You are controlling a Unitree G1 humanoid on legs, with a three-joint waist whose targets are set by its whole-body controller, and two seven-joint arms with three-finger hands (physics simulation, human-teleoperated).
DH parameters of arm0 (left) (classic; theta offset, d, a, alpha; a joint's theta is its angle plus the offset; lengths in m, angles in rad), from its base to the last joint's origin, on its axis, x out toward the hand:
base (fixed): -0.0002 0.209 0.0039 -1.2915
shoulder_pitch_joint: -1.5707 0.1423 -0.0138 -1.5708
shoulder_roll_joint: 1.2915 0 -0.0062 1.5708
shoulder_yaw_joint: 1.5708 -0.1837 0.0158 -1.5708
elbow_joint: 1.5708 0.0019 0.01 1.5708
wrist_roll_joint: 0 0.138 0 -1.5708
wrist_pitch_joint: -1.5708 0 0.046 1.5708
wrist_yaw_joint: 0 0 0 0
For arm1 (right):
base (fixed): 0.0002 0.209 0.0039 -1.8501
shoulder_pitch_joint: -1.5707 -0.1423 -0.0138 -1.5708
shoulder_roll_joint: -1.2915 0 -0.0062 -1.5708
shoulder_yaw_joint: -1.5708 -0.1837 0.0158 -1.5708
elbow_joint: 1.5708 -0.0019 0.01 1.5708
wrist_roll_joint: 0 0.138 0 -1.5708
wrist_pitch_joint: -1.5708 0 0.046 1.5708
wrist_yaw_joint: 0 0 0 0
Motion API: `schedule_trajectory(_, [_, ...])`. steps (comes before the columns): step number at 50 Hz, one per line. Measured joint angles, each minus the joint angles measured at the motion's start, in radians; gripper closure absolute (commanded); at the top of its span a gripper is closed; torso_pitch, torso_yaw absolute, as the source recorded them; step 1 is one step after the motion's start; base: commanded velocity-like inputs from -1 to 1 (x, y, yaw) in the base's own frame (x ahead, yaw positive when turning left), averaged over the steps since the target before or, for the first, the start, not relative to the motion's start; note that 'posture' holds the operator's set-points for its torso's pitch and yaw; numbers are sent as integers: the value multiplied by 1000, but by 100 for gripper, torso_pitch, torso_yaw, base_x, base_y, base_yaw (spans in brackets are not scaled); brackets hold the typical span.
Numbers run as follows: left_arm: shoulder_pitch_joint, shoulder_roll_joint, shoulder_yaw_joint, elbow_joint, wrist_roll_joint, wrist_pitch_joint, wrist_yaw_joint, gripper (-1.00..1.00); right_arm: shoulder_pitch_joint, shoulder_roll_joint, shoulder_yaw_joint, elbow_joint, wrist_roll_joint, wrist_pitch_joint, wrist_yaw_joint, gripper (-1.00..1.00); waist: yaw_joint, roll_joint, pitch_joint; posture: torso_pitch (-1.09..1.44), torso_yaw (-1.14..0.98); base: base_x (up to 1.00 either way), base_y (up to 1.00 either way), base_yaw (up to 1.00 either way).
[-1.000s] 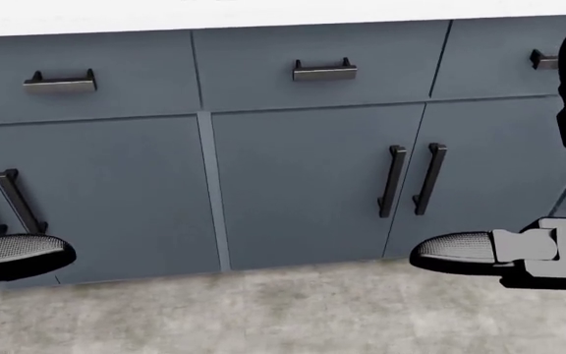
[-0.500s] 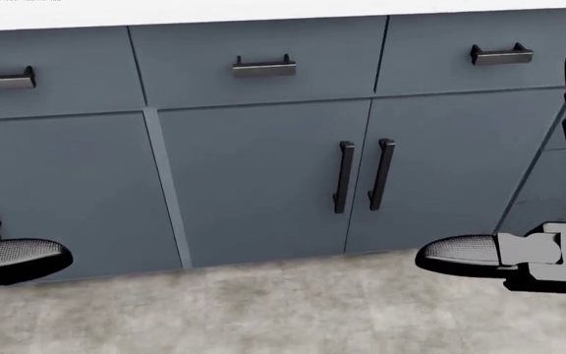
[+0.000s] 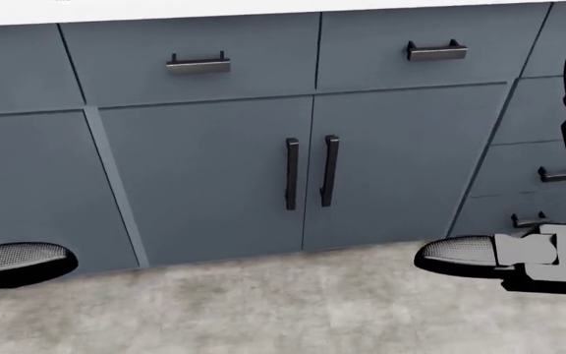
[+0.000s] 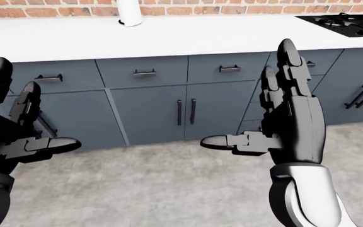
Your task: Navigate to the stove.
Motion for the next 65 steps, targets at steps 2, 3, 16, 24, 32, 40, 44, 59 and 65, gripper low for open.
schedule_trajectory(2, [3,8,4,-4,-1,-10,8,-100,2,-3,3,-7,5,-11,-2,-100,4,22,6,0,0,0,-34,0])
schedule_trajectory(3, [3,10,5,-7,-2,-15,12,-100,4,-3,3,-9,6,-15,-2,-100,5,32,9,0,0,0,-34,0])
schedule_trajectory(16, [-1,12,13,-7,7,-23,17,-100,0,2,6,-18,3,-18,10,-100,17,39,-10,0,0,0,-40,0])
schedule_trajectory(24, [-3,1,-18,-3,-5,-8,9,-100,-2,2,-3,2,-3,1,1,-100,-2,-13,2,0,0,0,-51,0])
schedule_trajectory(32, [-1,29,-2,-12,-22,-29,36,-100,-9,-12,-7,-12,14,-12,-3,-100,12,71,11,0,0,0,-54,0])
schedule_trajectory(40, [2,28,5,-7,-22,-29,42,-100,-5,6,5,-16,0,-6,11,-100,19,48,-12,0,0,0,-54,0])
schedule_trajectory(44, [0,34,13,-7,-26,-36,42,-100,-8,-5,4,-19,4,-15,6,-100,18,-37,-12,0,0,0,-54,0])
schedule_trajectory(59, [-10,12,-3,-8,-14,-20,26,-100,-16,31,-2,-7,-36,16,36,-100,15,63,10,0,0,0,-54,0])
schedule_trajectory(65, [0,16,6,6,-5,-10,31,-100,-6,22,13,-8,-16,16,32,-100,18,64,-21,0,0,0,-54,0])
